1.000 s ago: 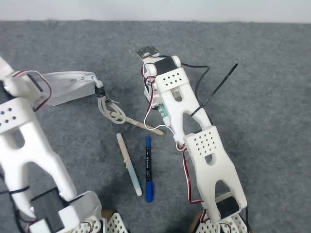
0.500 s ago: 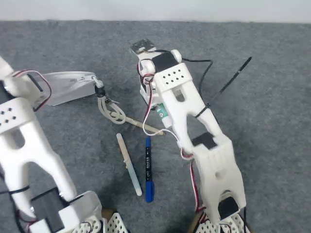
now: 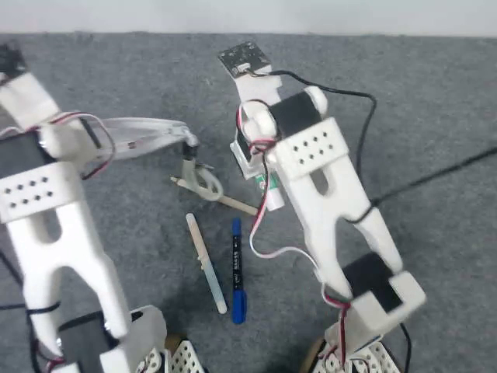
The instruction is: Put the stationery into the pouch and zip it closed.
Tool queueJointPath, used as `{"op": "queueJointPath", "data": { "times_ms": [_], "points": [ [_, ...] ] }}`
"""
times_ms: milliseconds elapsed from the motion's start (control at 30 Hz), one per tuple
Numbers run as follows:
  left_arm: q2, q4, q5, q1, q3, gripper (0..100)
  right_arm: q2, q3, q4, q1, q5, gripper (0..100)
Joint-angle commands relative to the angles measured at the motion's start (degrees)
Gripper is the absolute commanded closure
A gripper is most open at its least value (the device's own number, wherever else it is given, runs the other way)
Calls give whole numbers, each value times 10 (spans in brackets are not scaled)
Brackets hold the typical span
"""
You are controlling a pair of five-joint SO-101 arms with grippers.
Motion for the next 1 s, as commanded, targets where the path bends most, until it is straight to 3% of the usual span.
{"op": "queueJointPath", "data": {
  "times_ms": [0, 167, 633, 967],
  "points": [
    [-40, -1, 9, 25, -7, 991, -93, 27, -24, -7, -11, 993],
    [-40, 2, 9, 64, -9, 991, -188, 99, -64, -7, -11, 993],
    [-41, 10, 8, 66, -7, 991, -436, 331, -279, -65, -11, 992],
    [-43, 13, 8, 65, -6, 991, -488, 492, -528, -109, -131, 992]
  ]
}}
